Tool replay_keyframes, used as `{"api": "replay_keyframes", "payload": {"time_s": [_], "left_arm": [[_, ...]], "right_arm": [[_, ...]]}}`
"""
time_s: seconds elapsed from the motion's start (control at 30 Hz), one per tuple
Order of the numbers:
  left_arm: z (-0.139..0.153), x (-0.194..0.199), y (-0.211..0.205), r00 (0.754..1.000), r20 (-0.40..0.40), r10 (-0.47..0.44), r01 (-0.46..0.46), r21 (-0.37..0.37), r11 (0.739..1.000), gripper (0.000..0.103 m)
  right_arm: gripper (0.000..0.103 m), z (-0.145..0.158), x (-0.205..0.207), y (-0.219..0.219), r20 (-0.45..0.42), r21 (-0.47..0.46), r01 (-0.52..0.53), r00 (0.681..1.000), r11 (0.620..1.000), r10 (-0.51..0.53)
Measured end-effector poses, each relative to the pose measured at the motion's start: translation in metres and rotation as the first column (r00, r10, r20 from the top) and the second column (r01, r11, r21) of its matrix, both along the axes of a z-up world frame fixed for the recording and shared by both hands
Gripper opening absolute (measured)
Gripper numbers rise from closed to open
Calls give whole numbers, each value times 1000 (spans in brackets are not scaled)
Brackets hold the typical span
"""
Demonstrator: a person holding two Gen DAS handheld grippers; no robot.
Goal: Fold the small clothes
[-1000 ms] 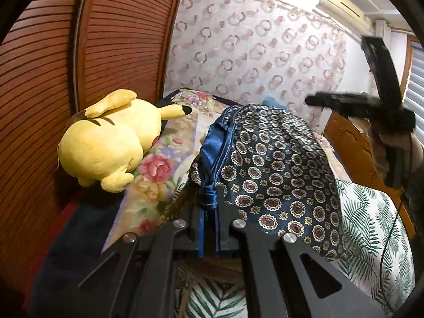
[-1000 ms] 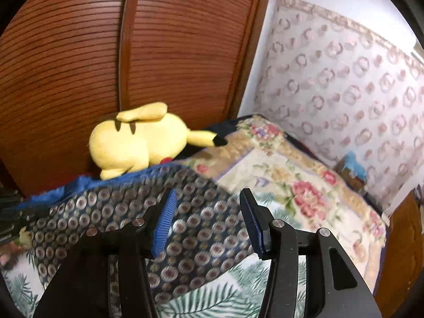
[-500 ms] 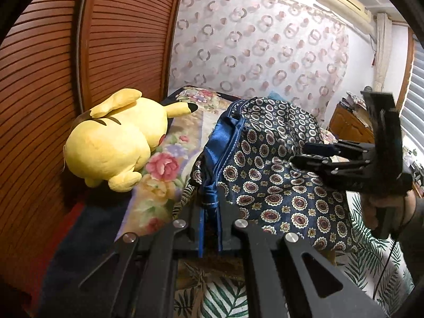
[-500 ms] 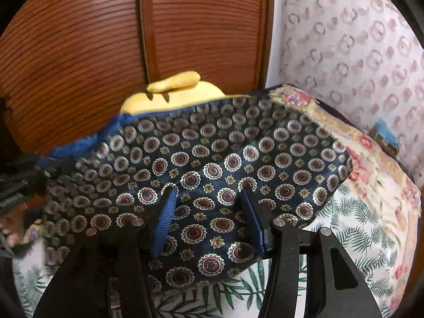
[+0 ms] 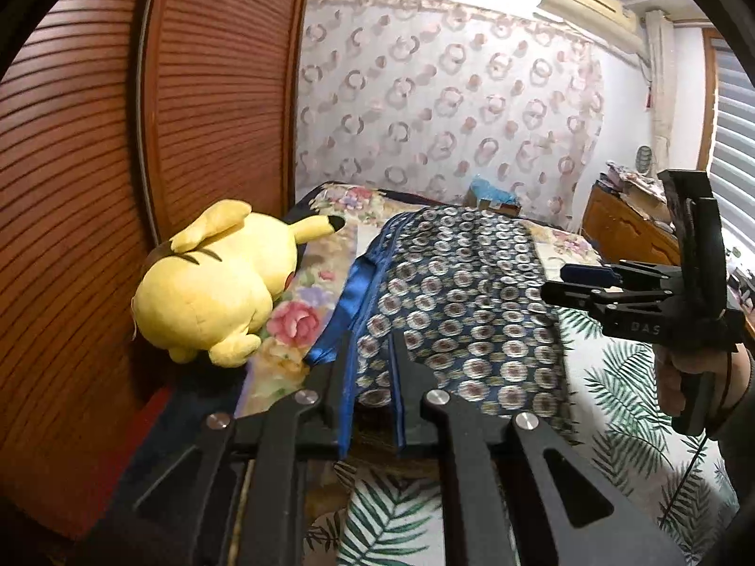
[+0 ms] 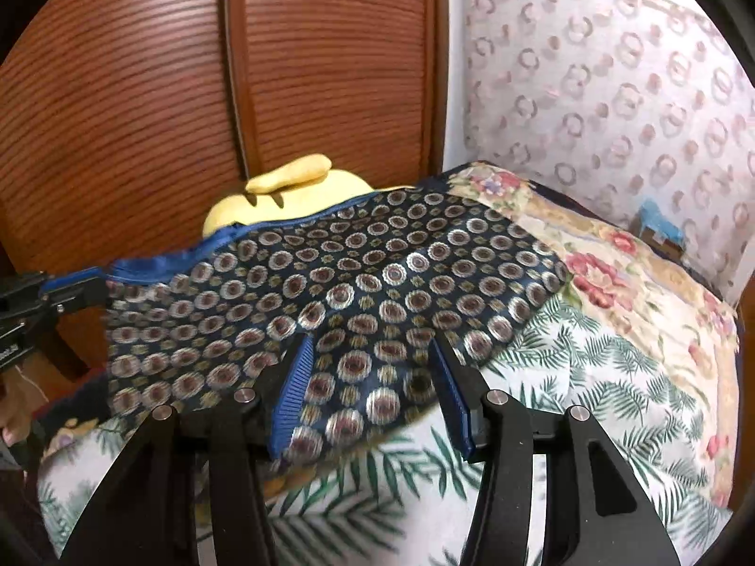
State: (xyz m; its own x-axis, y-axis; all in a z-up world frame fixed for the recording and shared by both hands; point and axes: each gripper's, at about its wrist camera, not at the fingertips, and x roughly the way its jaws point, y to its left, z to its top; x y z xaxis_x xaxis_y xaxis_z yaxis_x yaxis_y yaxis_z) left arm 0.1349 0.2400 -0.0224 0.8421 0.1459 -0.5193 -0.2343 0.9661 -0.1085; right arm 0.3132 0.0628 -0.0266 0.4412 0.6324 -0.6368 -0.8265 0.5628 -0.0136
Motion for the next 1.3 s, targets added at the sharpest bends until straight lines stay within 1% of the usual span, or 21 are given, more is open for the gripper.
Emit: {"api": "replay_keyframes", "payload": {"time_s": [0.17,0.33,0.4,0.43,0.5,0.6,0.73,0.83,0.93,1.0,1.1,1.23,1.3], "left_arm": [[11,-9,-17,999,23,-46,45,14,999,30],[22,-17,-40,993,43,-107,106,23,994,40],[26,-21,-49,990,52,-131,129,30,991,47],[28,-22,-53,988,59,-141,139,30,990,54],[32,-25,-62,984,69,-165,163,29,986,55],[36,-27,-77,979,62,-194,192,42,981,56],[37,-30,-100,973,47,-226,222,70,972,57],[36,-31,-117,969,29,-243,241,75,968,57],[35,-34,-133,960,23,-278,276,73,958,57],[35,-35,-145,957,22,-291,288,78,954,57],[38,-39,-158,950,30,-312,310,71,948,57],[44,-43,-177,946,36,-322,319,69,945,57],[48,-47,-183,946,43,-321,318,77,945,57]], "right_arm": [[52,16,-20,-34,27,27,40,999,999,-41],[52,29,-43,-67,48,59,72,996,996,-75],[52,34,-51,-81,57,69,87,994,994,-91],[52,36,-56,-87,62,74,96,993,993,-100],[52,38,-63,-100,69,81,115,990,990,-121],[54,40,-74,-122,72,96,151,985,984,-158],[62,44,-89,-153,86,109,212,971,971,-222],[68,47,-101,-171,94,128,241,963,962,-254],[70,49,-113,-191,92,148,280,951,949,-295],[72,50,-121,-201,93,155,298,945,942,-314],[76,53,-134,-219,96,166,326,934,931,-344],[85,62,-155,-245,99,196,385,907,902,-408],[87,65,-164,-253,107,205,398,899,894,-424]]}}
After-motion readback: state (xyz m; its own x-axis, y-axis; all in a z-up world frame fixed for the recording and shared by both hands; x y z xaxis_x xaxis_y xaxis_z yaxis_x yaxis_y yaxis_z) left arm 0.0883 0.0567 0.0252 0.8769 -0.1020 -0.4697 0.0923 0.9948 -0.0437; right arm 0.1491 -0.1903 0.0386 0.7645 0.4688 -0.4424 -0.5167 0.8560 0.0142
